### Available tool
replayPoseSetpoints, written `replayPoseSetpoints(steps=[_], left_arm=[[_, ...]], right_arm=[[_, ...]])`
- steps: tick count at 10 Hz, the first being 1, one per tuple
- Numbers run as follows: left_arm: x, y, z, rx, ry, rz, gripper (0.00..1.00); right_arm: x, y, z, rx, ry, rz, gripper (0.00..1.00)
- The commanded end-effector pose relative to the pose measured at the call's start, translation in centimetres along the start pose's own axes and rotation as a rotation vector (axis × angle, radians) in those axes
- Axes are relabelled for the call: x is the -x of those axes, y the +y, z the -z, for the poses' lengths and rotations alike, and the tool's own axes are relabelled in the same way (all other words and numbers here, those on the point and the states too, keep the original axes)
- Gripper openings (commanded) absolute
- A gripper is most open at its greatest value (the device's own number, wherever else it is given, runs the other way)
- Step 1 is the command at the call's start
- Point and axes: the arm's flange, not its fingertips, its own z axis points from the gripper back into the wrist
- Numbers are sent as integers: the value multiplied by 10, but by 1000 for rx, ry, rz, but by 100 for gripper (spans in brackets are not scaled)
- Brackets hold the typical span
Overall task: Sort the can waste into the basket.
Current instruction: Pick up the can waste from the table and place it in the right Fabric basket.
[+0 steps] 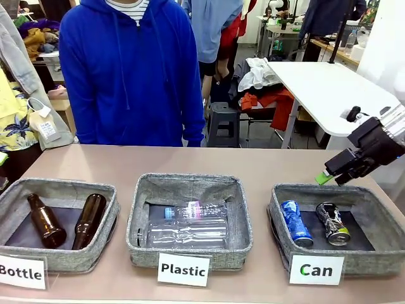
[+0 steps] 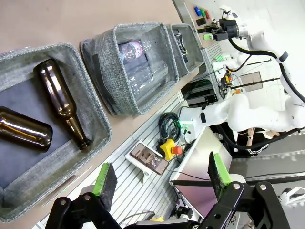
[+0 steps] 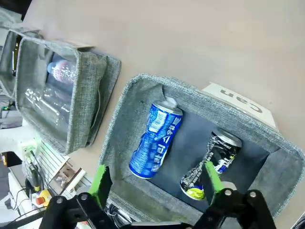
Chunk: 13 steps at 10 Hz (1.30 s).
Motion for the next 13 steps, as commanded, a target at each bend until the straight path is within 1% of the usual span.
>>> replayPoseSetpoints(steps=[1,2,3,4,5,6,7,8,9,10,13], left_arm=[[0,-2,-1,-8,11,-18,100],[0,-2,-1,-8,11,-18,100],[0,-2,-1,-8,11,-18,100],[0,-2,-1,-8,11,-18,100],[0,-2,-1,-8,11,-18,100],[0,-2,-1,-8,11,-18,100],[0,-2,-1,-8,11,-18,100],[0,-2,-1,-8,11,-18,100],[0,-2,-1,-8,11,-18,100],[0,-2,-1,-8,11,-18,100],[0,-2,-1,-8,11,-18,100]], right_arm=[[-2,-1,4,-64,-7,69,100],[0,-3,4,-95,-10,132,100],[4,-5,0,-152,-53,170,100],[7,-7,-6,-338,-76,181,100],[13,-13,-15,-505,-129,153,100],[22,-26,-25,-621,-152,192,100],[38,-38,-31,-702,-156,200,100],[52,-44,-33,-735,-154,150,100],[59,-43,-32,-703,-157,141,100],[44,-27,-37,-683,-164,177,100],[44,-27,-37,-683,-164,177,100]])
